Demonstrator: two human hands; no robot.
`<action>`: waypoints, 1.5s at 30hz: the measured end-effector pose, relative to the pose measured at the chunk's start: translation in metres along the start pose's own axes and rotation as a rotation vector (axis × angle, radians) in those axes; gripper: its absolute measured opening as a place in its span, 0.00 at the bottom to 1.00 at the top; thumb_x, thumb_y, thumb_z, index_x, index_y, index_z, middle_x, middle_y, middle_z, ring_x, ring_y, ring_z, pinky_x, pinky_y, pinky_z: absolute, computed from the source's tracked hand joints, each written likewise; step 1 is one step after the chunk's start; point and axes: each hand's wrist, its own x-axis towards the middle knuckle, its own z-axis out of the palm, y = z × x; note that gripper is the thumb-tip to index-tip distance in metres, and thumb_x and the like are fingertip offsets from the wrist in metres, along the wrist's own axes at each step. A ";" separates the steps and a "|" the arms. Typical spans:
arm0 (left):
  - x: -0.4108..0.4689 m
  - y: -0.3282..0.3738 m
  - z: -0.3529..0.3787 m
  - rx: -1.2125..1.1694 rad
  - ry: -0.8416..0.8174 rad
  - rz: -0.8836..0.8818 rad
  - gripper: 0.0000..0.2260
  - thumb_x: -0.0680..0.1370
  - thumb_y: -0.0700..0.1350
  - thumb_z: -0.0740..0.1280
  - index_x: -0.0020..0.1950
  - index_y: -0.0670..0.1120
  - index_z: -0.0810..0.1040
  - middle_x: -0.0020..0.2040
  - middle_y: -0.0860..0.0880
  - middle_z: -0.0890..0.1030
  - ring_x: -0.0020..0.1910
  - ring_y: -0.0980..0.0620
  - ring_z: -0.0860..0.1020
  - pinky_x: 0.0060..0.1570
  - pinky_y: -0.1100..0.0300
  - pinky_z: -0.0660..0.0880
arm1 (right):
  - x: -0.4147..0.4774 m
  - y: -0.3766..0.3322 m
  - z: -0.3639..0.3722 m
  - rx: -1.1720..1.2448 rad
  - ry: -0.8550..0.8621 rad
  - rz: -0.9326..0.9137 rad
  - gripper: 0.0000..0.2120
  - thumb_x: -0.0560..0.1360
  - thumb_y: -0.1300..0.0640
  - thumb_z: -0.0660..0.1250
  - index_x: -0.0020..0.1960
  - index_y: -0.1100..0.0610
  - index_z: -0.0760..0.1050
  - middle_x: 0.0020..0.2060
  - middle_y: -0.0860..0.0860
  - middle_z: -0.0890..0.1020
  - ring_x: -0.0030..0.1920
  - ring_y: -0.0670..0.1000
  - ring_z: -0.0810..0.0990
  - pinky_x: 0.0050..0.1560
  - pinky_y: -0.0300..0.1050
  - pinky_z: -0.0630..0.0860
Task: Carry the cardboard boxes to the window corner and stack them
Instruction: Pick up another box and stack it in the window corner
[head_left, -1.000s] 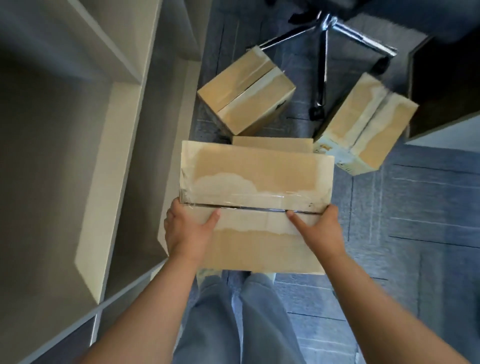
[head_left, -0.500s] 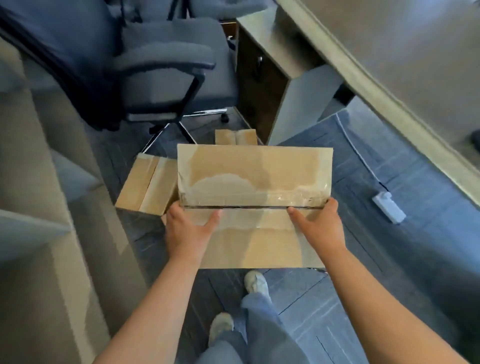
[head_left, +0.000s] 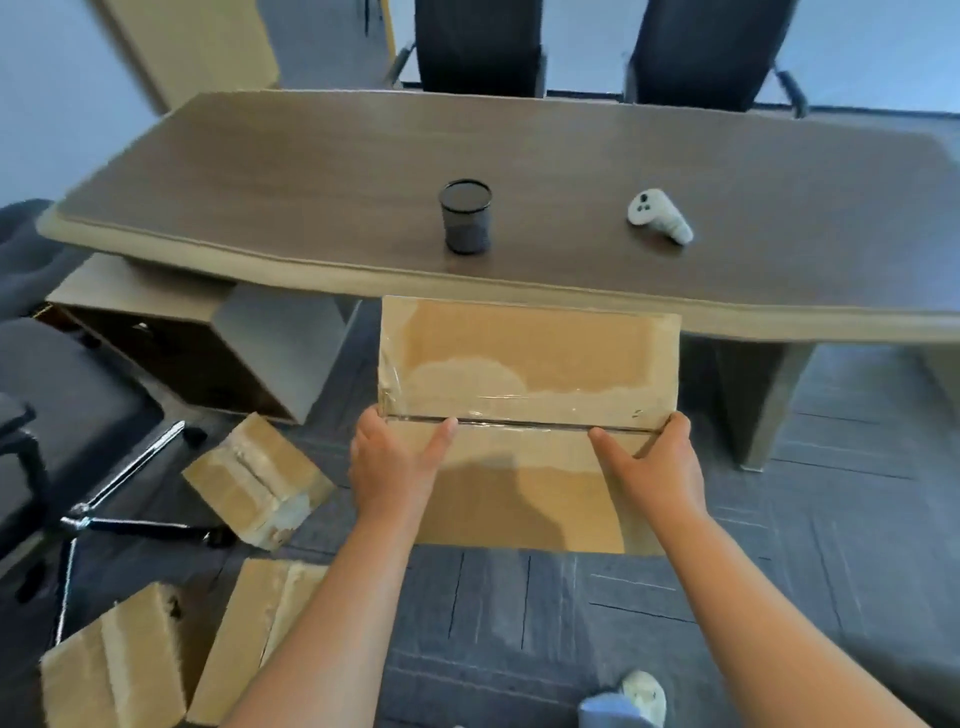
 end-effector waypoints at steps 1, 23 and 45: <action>-0.006 0.021 0.016 -0.001 -0.025 0.046 0.39 0.67 0.62 0.70 0.68 0.39 0.63 0.63 0.41 0.72 0.63 0.41 0.69 0.59 0.49 0.70 | 0.008 0.013 -0.022 0.023 0.040 0.022 0.37 0.68 0.41 0.72 0.66 0.58 0.60 0.61 0.55 0.73 0.60 0.58 0.74 0.57 0.54 0.73; -0.214 0.417 0.361 -0.019 -0.567 0.709 0.31 0.72 0.61 0.65 0.68 0.44 0.65 0.64 0.45 0.73 0.62 0.44 0.72 0.59 0.47 0.71 | 0.116 0.272 -0.432 0.247 0.740 0.341 0.37 0.67 0.41 0.73 0.66 0.58 0.61 0.61 0.52 0.72 0.56 0.54 0.74 0.52 0.48 0.72; -0.196 0.697 0.634 -0.069 -0.752 0.960 0.28 0.76 0.59 0.61 0.66 0.41 0.65 0.63 0.42 0.73 0.62 0.42 0.71 0.57 0.48 0.69 | 0.369 0.325 -0.610 0.327 0.997 0.453 0.34 0.69 0.43 0.71 0.66 0.56 0.61 0.56 0.47 0.72 0.52 0.48 0.71 0.50 0.45 0.69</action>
